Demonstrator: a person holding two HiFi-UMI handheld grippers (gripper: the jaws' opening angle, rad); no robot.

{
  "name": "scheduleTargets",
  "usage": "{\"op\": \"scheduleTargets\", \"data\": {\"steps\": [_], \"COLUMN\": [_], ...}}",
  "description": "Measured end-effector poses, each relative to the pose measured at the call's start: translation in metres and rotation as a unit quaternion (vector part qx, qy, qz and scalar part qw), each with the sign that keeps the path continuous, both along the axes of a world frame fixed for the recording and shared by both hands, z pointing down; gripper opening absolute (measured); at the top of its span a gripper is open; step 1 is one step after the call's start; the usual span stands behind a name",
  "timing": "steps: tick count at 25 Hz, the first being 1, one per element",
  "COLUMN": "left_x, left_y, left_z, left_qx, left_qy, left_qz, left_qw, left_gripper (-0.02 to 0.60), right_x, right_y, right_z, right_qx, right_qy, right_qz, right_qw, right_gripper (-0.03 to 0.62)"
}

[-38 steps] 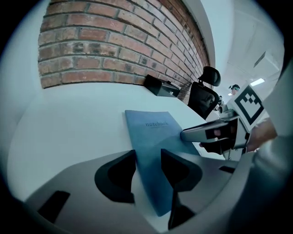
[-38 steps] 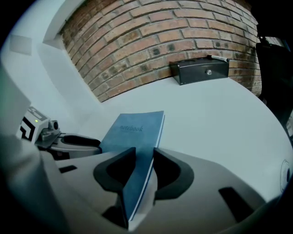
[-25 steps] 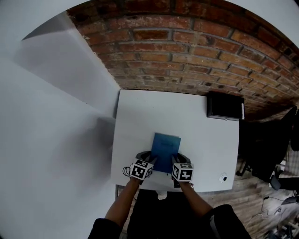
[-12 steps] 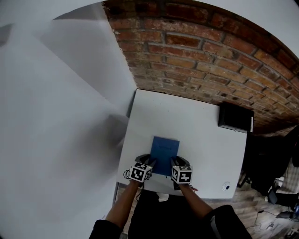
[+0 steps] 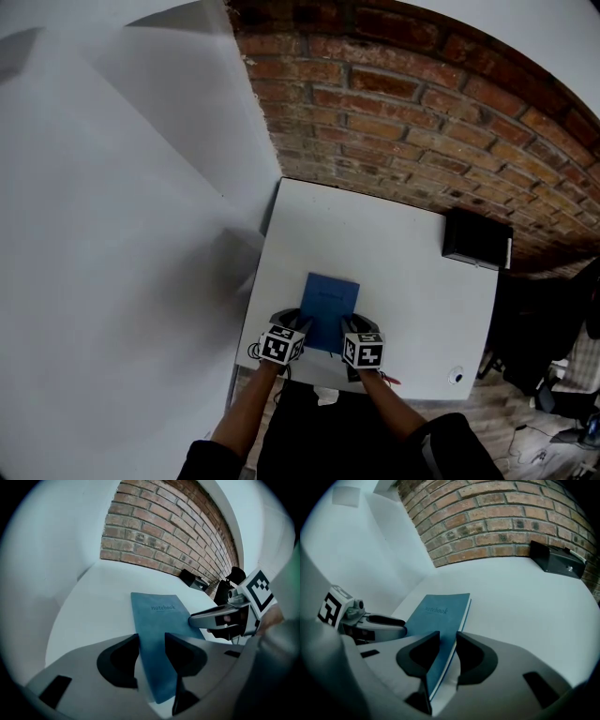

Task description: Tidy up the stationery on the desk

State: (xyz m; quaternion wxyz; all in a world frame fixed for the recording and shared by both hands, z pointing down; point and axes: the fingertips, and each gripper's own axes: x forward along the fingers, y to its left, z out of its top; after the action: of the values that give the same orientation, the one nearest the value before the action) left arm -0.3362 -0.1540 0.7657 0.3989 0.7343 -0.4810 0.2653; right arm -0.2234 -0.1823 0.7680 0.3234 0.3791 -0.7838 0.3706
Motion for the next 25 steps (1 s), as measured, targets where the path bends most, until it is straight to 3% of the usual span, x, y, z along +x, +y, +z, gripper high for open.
{"op": "scheduleTargets", "data": {"steps": [13,21,25], "left_x": [-0.002,0.008,0.017], "left_y": [0.000,-0.011,-0.017], "left_z": [0.001,-0.037,-0.057], "left_qx": [0.005,0.091,0.126], "left_qy": [-0.017,-0.018,-0.014], "left_qz": [0.004,0.005,0.024], "left_qw": [0.9998,0.9957,0.9917], "left_gripper": [0.179,0.176,0.118], "right_x": [0.000,0.011,0.020], "right_y": [0.000,-0.006,-0.001], "right_z": [0.005,-0.021,-0.039], "right_qx": [-0.001,0.042,0.065], "right_qy": [-0.001,-0.029,-0.034], "right_qz": [0.006,0.038,0.054], "right_qw": [1.000,0.998,0.996], "right_gripper": [0.127,0.118,0.067]}}
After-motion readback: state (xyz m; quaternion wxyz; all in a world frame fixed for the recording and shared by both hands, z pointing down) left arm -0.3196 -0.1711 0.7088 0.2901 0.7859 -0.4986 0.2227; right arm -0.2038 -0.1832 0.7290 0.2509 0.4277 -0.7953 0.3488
